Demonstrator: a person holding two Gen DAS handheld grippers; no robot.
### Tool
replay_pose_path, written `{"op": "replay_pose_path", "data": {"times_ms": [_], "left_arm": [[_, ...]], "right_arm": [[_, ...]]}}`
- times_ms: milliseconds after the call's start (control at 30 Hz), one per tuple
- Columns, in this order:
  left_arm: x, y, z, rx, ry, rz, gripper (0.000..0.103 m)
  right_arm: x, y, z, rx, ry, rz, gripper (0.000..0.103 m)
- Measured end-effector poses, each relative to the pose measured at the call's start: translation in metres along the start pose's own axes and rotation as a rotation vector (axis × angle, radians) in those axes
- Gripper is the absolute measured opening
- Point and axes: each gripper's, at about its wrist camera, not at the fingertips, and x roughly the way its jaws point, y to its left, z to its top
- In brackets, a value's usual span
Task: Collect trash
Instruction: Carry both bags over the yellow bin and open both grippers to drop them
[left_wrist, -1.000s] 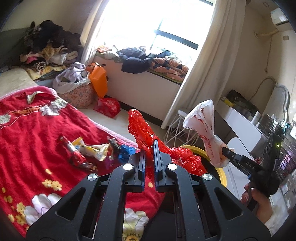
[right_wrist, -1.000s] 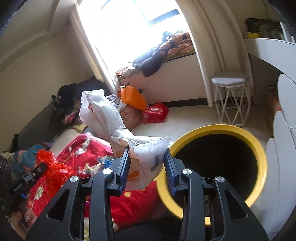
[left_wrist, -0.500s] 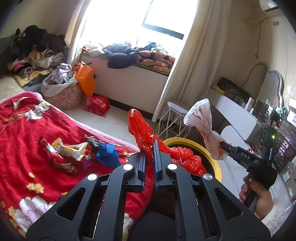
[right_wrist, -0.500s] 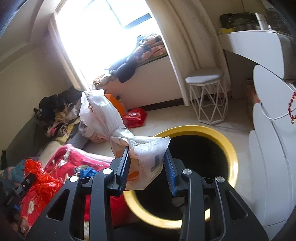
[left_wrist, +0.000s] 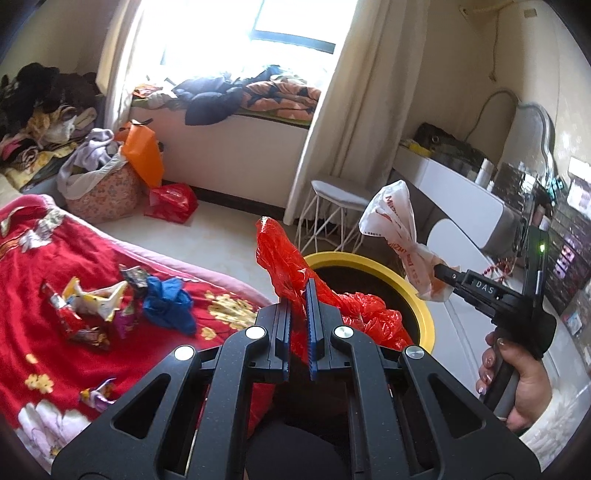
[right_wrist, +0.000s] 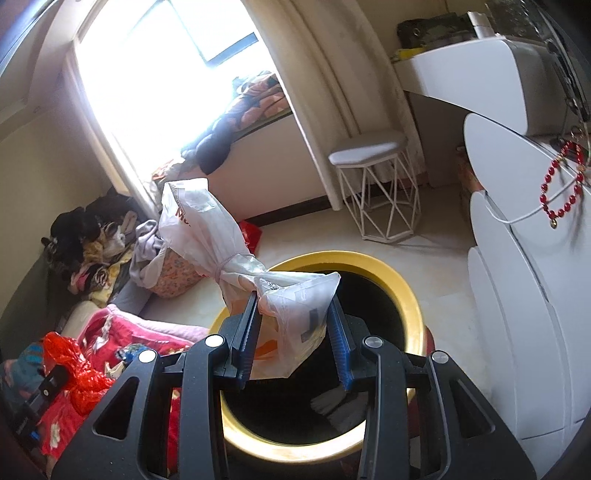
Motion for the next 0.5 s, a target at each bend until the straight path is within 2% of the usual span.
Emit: {"op": "replay_pose_path", "data": {"times_ms": [500], "left_arm": [[0.05, -0.029, -0.01, 0.081, 0.079, -0.013, 0.004]], "right_arm": [[0.019, -0.02, -0.009, 0.039, 0.045, -0.084, 0.034]]}}
